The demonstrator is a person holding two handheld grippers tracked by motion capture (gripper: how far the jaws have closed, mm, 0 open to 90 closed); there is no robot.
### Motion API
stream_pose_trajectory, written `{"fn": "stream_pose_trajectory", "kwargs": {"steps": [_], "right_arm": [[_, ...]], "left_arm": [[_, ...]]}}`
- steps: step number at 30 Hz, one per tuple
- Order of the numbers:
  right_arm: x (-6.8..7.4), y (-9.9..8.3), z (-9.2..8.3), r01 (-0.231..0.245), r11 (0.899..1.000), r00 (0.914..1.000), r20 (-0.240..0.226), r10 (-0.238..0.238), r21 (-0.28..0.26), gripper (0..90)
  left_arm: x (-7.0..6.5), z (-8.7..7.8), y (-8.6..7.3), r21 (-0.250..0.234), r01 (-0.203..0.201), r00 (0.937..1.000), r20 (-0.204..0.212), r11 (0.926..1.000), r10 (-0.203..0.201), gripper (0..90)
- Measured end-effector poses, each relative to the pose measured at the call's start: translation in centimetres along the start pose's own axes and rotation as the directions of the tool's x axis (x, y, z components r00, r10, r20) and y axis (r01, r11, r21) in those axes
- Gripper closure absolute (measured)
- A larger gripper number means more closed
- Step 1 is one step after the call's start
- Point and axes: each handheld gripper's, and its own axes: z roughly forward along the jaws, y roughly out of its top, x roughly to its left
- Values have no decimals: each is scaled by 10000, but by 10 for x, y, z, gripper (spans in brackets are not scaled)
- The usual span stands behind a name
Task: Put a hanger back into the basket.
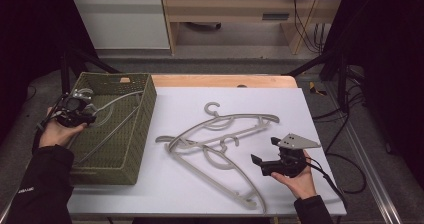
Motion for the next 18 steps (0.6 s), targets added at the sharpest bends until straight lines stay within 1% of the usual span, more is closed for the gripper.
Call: {"fn": "stream_pose_trajectory", "kwargs": {"steps": [1, 2, 3, 5, 8, 9, 11, 13, 14, 15, 16, 17, 18], "right_arm": [[0, 0, 0, -16, 10000, 10000, -13, 16, -1, 85], [0, 1, 0, 53, 10000, 10000, -20, -53, -49, 85], [1, 1, -1, 38, 10000, 10000, -19, -38, -26, 85], [1, 3, -1, 94, 9999, 9999, -45, -94, -66, 86], [2, 5, -3, 76, 9999, 10000, -40, -77, -114, 87], [2, 5, -4, 53, 9999, 10000, -39, -53, -130, 88], [2, 6, -5, 61, 9998, 10000, -35, -62, -197, 87], [1, 8, -6, 84, 9997, 10000, -35, -85, -240, 87], [1, 8, -6, 51, 9997, 10000, -25, -51, -259, 87], [1, 9, -6, 48, 9996, 10000, -17, -48, -272, 87], [1, 10, -6, 60, 9995, 10000, -15, -60, -305, 86], [2, 10, -6, 19, 9995, 10000, 0, -19, -322, 86], [1, 11, -6, 19, 9993, 10000, -7, -20, -362, 86]], "left_arm": [[1, -4, -1, -120, 113, 9997, 214, 9999, -111, 736], [2, -7, -2, -278, 199, 9993, 312, 9994, -190, 729], [1, -14, -4, -577, 295, 9990, 342, 9979, -276, 725], [0, -22, -6, -888, 414, 9980, 515, 9952, -369, 668], [-4, -35, -8, -1426, 429, 9976, 595, 9888, -347, 606], [-6, -42, -9, -1740, 506, 9969, 686, 9834, -391, 587], [-11, -52, -11, -2201, 622, 9957, 809, 9735, -454, 525], [-17, -61, -13, -2673, 752, 9943, 929, 9607, -520, 485], [-19, -64, -14, -2803, 736, 9944, 934, 9571, -491, 464], [-24, -70, -15, -3108, 799, 9933, 1043, 9471, -496, 447], [-27, -72, -16, -3261, 861, 9922, 1131, 9414, -516, 422], [-31, -76, -16, -3475, 884, 9909, 1264, 9335, -468, 405], [-34, -78, -17, -3595, 876, 9893, 1409, 9290, -387, 389]]}}
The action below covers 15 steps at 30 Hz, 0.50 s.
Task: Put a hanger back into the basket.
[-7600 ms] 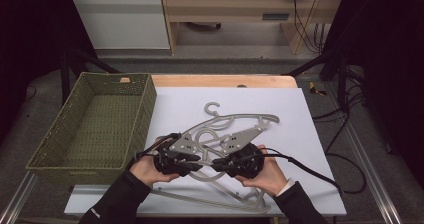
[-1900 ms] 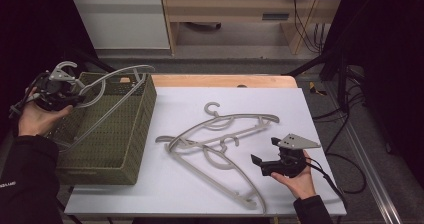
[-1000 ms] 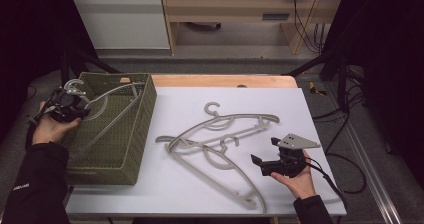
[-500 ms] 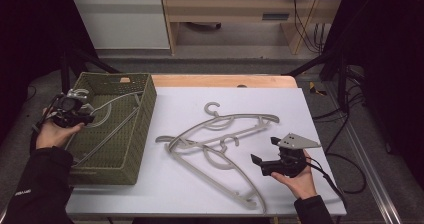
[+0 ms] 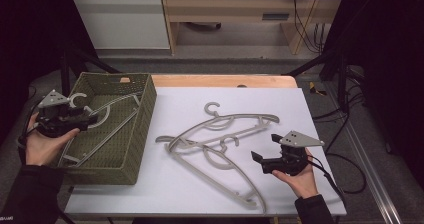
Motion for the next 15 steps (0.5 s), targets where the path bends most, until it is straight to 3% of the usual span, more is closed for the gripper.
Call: {"fn": "stream_pose_trajectory", "kwargs": {"steps": [2, 6, 15], "right_arm": [[-1, 1, 0, 10, 10000, 10000, -17, -10, -40, 86], [-1, 2, 2, -39, 10000, 10000, 32, 39, -68, 86], [-2, 2, 1, -94, 9999, 9999, 80, 95, -81, 75]], "left_arm": [[-10, -3, 1, -335, -20, 9991, 426, 9994, 35, 361], [-32, -5, 4, -756, -210, 9959, 866, 9969, 275, 301], [-79, 3, 10, -1628, -285, 9782, 1987, 9863, 611, 209]]}}
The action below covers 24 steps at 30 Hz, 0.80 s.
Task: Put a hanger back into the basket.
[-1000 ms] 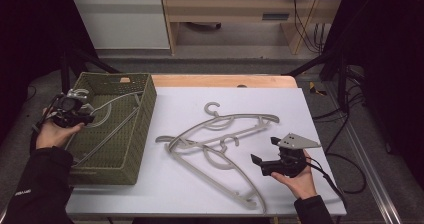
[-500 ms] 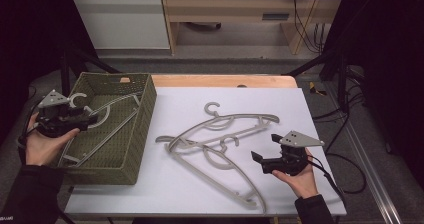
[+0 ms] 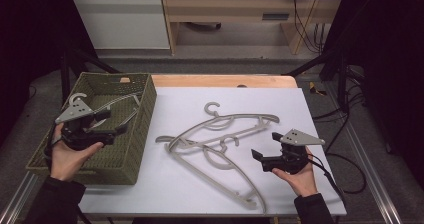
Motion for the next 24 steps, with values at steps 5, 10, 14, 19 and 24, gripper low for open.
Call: {"fn": "stream_pose_trajectory", "kwargs": {"steps": [5, 10, 14, 19, 24], "right_arm": [[-1, -1, -2, -103, 9999, 9999, 88, 104, -136, 70], [-3, -3, -5, -150, 9997, 9998, 122, 152, -206, 70], [-3, -4, -4, -178, 9997, 9997, 137, 180, -138, 69], [-3, -4, -4, -195, 9997, 9997, 130, 196, -130, 68], [-4, -4, -6, -156, 9997, 9997, 179, 159, -179, 70]], "left_arm": [[-20, 13, -5, -376, 145, 9988, 470, 9992, -127, 155], [-38, 26, -10, -394, 87, 9963, 863, 9992, -52, 149], [-51, 37, -10, -303, -48, 9937, 1120, 9995, 81, 146], [-62, 51, -2, -267, -142, 9907, 1347, 9995, 177, 135], [-69, 66, 10, -132, -242, 9882, 1512, 9996, 259, 133]]}}
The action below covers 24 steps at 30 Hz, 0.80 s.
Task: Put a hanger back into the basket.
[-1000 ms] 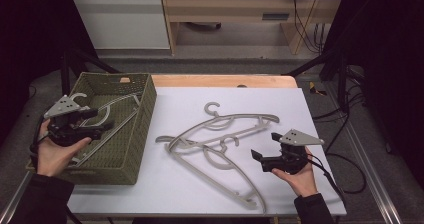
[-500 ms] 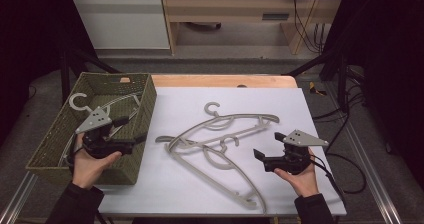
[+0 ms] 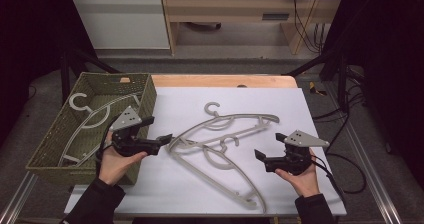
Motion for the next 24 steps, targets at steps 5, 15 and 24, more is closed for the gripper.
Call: {"fn": "stream_pose_trajectory", "kwargs": {"steps": [5, 15, 24], "right_arm": [[-1, -1, 0, -47, 9999, 10000, -6, 47, 91, 70], [0, -2, 1, 14, 9999, 10000, -75, -12, 159, 74], [0, -3, 1, 30, 9999, 9999, -111, -29, 166, 77]], "left_arm": [[1, 19, 12, 266, 42, 9999, 149, 9996, -46, 136], [2, 60, 28, 907, -122, 9998, 183, 9958, 106, 164], [7, 99, 36, 1366, -160, 9994, 337, 9905, 115, 213]]}}
